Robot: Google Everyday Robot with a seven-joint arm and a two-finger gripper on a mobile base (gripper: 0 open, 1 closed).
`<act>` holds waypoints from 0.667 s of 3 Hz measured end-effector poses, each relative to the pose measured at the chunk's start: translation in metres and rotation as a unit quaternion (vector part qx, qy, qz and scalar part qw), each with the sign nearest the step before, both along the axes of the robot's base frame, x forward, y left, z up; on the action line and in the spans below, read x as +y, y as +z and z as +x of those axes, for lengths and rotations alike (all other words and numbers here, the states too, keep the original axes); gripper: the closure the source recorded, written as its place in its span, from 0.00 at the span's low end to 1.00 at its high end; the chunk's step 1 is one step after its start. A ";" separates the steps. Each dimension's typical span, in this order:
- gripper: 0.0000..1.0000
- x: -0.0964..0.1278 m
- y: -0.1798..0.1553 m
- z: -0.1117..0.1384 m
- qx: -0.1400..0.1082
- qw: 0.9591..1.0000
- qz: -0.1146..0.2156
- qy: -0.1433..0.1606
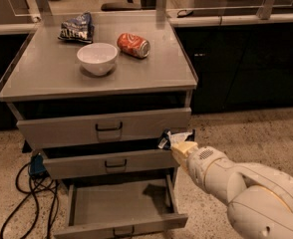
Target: Pick rxbar blueberry from bottom drawer and place on counter
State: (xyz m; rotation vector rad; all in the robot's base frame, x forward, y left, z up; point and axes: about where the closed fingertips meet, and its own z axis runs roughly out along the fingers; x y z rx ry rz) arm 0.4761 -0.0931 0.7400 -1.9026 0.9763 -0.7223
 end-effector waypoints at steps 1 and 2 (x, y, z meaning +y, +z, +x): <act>1.00 0.019 0.025 0.021 -0.024 0.999 -0.004 0.022; 1.00 0.044 0.113 0.060 -0.100 0.994 -0.027 0.047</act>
Offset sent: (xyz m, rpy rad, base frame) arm 0.1247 0.0542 0.2988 -0.1101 -0.4590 0.1681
